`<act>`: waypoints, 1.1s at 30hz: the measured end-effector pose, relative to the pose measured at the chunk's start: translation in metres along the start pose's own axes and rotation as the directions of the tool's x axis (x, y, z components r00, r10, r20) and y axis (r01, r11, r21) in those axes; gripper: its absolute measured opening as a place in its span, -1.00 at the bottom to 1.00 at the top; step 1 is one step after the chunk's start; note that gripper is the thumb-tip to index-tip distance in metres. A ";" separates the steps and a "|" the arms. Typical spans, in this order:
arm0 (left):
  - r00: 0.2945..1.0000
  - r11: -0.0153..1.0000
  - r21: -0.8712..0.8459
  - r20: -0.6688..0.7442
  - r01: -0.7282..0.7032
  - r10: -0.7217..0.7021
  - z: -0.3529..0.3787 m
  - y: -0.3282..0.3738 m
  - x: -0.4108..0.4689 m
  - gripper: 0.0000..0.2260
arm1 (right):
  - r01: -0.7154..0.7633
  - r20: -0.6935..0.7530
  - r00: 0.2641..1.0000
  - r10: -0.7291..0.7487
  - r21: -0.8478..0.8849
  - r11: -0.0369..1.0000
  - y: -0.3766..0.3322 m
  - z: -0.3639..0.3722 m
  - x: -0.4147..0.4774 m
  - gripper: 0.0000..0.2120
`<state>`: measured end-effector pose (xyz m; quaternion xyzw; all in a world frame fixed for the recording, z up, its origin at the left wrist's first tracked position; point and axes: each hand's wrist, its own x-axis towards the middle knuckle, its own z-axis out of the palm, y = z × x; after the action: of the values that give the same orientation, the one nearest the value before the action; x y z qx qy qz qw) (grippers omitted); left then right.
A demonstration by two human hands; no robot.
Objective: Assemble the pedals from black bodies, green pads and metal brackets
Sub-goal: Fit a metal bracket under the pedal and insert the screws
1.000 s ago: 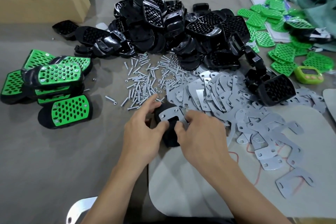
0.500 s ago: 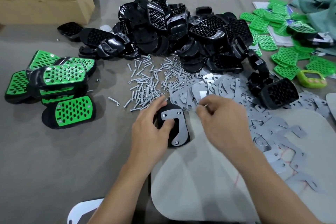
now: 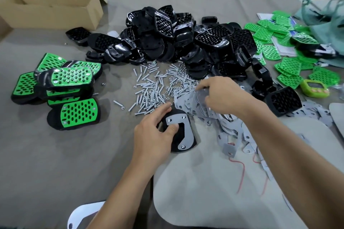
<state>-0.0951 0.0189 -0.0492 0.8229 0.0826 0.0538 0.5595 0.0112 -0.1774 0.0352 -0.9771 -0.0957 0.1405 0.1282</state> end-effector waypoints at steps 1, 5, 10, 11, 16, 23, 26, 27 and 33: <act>1.000 1.000 -0.001 0.001 -0.003 0.003 0.000 0.001 0.000 -0.49 | -0.023 0.017 1.000 0.023 -0.006 1.000 0.002 -0.003 -0.001 -0.63; 1.000 1.000 0.008 -0.013 -0.010 0.011 0.000 0.004 -0.002 -0.51 | -0.088 0.032 0.995 0.090 -0.050 0.995 0.008 -0.017 -0.004 -0.68; 1.000 1.000 0.010 -0.017 -0.011 0.011 0.001 0.002 -0.001 -0.52 | -0.111 -0.196 0.976 0.092 -0.087 0.990 0.004 -0.016 0.007 -0.67; 1.000 1.000 0.014 -0.019 -0.012 0.012 0.001 0.001 -0.001 -0.51 | -0.091 -0.204 0.976 0.077 -0.059 0.994 0.003 -0.015 0.011 -0.67; 0.999 0.999 0.036 -0.028 -0.017 0.018 0.001 -0.002 0.002 -0.50 | -0.057 -0.091 0.995 0.040 -0.189 0.980 0.003 -0.010 0.030 -0.90; 0.999 1.000 0.011 -0.030 -0.027 0.027 0.002 -0.004 0.001 -0.53 | -0.052 -0.049 0.998 0.042 -0.237 0.970 -0.001 -0.018 0.043 -0.81; 0.999 0.999 0.021 -0.026 -0.030 0.031 0.002 -0.004 0.001 -0.52 | -0.097 -0.066 0.994 0.091 -0.094 0.991 0.009 -0.024 0.044 -0.86; 0.999 0.999 0.017 -0.023 -0.031 0.031 0.002 -0.003 0.001 -0.53 | -0.114 -0.081 0.991 0.111 -0.034 0.993 0.014 -0.025 0.044 -0.85; 0.999 1.000 0.000 -0.032 -0.026 0.026 0.003 -0.003 0.003 -0.52 | -0.082 -0.009 0.997 0.082 -0.117 0.990 0.011 -0.021 0.046 -0.57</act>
<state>-0.0922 0.0177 -0.0535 0.8227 0.0806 0.0743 0.5578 0.0626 -0.1823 0.0396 -0.9863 -0.0633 0.1379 0.0648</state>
